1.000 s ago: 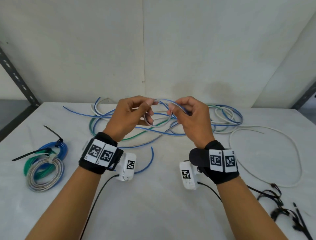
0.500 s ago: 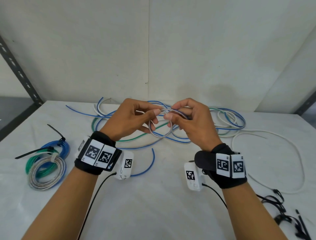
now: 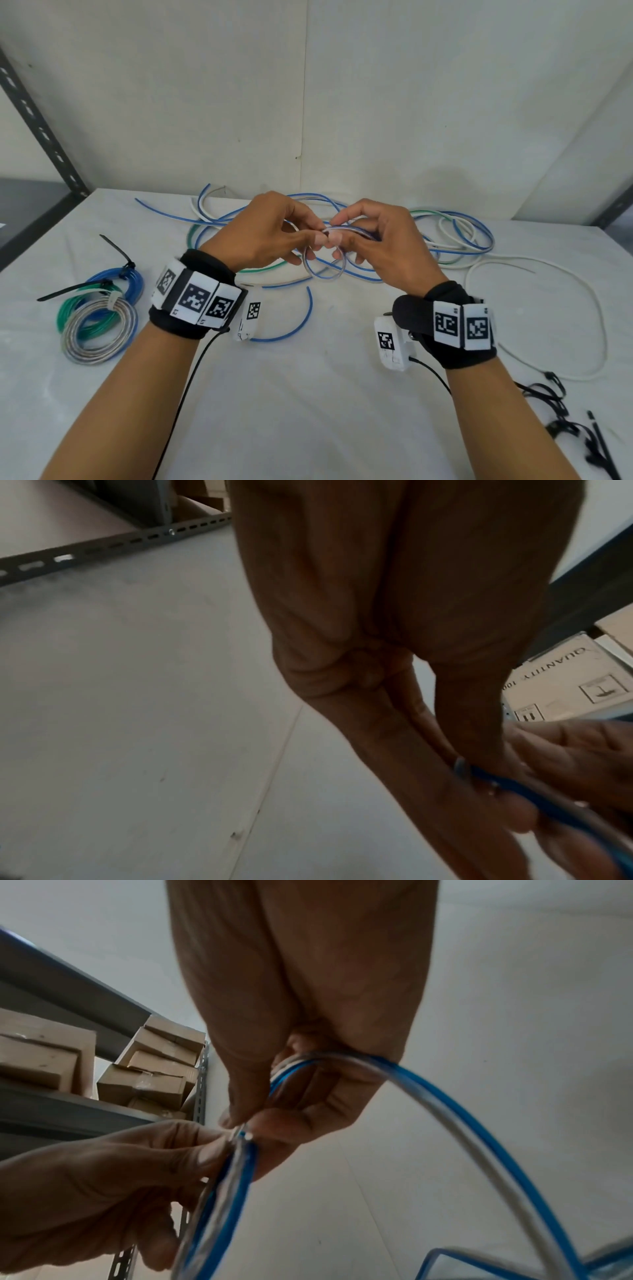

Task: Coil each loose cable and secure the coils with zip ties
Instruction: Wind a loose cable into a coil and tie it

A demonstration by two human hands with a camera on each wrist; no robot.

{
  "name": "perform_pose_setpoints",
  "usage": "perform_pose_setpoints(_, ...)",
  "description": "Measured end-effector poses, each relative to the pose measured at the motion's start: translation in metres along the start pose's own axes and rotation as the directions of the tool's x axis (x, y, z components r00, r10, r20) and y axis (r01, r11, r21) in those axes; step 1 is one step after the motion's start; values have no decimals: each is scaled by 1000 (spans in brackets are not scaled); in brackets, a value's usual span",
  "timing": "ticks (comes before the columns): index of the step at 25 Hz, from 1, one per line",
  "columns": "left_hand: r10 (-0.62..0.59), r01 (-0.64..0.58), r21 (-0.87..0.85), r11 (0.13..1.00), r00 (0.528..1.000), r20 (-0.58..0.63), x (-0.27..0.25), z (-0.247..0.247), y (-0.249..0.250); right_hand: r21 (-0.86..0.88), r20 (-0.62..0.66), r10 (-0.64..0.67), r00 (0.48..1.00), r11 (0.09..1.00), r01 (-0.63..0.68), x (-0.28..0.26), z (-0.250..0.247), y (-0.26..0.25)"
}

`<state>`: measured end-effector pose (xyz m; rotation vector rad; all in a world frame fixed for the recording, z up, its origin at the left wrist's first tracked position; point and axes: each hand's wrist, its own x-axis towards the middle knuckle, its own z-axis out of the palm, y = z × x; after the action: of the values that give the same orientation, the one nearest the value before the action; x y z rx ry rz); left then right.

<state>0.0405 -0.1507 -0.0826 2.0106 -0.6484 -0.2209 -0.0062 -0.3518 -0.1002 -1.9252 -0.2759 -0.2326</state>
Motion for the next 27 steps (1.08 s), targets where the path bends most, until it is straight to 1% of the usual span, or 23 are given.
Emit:
perform_pose_setpoints(2,2,-7,-65,998,998,-68,1,-4,-2,9,-69,-35,997,999,36,0,0,-2)
perform_pose_setpoints(5,12,-61,-250,966,981,-193,2,-8,-1,53,-209,-79,975,994,92,0,0,-6)
perform_pose_setpoints(8,8,-132,-374,918,949,-314,4,-2,3,159,-254,-60,965,982,103,-1,8,-8)
perform_pose_setpoints(10,-24,-146,-440,886,933,-358,5,0,5,204,-269,-62,961,972,120,-2,12,-10)
perform_pose_setpoints(11,-34,-141,-460,877,936,-351,5,0,5,206,-279,-70,958,970,131,-2,12,-11)
perform_pose_setpoints(12,-32,-128,-466,876,947,-320,4,-3,5,197,-282,-80,956,971,139,-1,11,-11)
perform_pose_setpoints(14,-2,-95,-415,905,974,-227,0,-9,5,160,-222,-99,970,978,136,-1,7,-10)
perform_pose_setpoints(16,21,-59,-264,963,989,-144,-4,-13,5,113,-123,-108,987,986,122,-1,3,-8)
perform_pose_setpoints(18,24,-32,-108,994,997,-72,-7,-13,7,48,-52,-129,990,990,131,-2,1,-6)
perform_pose_setpoints(19,25,-28,-59,998,998,-49,-7,-12,8,19,-28,-139,990,990,140,-2,0,-7)
perform_pose_setpoints(21,15,-16,-23,1000,999,-32,-7,-11,9,-12,-1,-140,990,990,140,-2,0,-7)
perform_pose_setpoints(24,22,-23,-21,1000,999,-30,-6,-7,9,-40,-15,-144,989,989,144,-2,-5,-7)
perform_pose_setpoints(27,32,-34,-39,999,999,-37,-6,-4,10,-95,-96,-178,979,981,169,-1,-8,-7)
